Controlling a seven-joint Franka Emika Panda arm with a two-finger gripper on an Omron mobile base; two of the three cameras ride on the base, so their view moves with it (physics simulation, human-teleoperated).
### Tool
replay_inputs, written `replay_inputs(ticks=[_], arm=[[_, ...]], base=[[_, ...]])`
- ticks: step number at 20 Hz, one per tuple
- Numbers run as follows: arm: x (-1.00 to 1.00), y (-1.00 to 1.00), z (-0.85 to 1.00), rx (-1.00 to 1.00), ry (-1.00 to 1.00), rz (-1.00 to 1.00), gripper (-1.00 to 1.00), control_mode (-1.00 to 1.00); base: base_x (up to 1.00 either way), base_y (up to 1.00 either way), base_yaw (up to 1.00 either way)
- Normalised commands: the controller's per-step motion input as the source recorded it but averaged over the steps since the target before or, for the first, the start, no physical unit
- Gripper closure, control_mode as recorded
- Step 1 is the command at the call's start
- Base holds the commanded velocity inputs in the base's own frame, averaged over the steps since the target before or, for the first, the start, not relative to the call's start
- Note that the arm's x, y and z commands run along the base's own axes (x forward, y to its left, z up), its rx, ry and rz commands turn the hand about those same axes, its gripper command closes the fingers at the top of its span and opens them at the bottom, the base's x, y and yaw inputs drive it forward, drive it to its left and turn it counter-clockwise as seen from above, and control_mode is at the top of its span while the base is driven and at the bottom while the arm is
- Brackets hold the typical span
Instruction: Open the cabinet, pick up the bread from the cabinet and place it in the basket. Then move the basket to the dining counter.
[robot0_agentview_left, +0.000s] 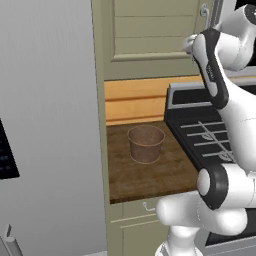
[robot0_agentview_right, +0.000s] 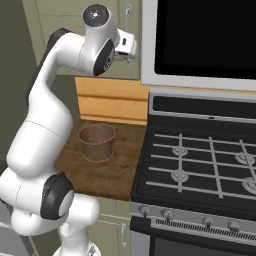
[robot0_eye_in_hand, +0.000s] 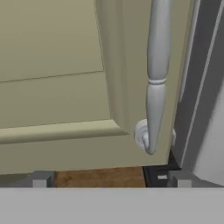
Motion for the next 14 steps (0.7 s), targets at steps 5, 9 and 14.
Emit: replay_inputs(ticks=[5, 9, 14], arm=[[0.31, 0.00, 0.05, 0.00, -0.02, 0.00, -1.00, -1.00], [0.22, -0.07, 0.01, 0.00, -0.04, 0.00, -1.00, -1.00], [0.43, 0.00, 0.00, 0.00, -0.08, 0.00, -1.00, -1.00]], base=[[0.00, 0.00, 0.00], [0.00, 0.00, 0.00], [0.00, 0.00, 0.00]])
